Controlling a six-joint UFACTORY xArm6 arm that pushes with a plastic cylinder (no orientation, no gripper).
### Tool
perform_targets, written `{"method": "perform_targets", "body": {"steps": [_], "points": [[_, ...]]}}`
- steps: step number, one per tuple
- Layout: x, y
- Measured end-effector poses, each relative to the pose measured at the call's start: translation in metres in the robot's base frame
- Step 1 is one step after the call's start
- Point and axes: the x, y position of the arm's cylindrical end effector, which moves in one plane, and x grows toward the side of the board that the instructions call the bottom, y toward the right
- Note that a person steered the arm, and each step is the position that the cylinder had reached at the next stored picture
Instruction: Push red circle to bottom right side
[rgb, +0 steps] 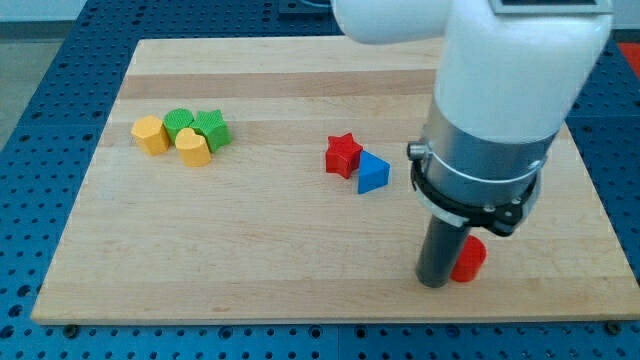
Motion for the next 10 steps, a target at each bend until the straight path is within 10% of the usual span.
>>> {"method": "perform_targets", "body": {"steps": [10], "points": [[-0.032, 0.087]]}}
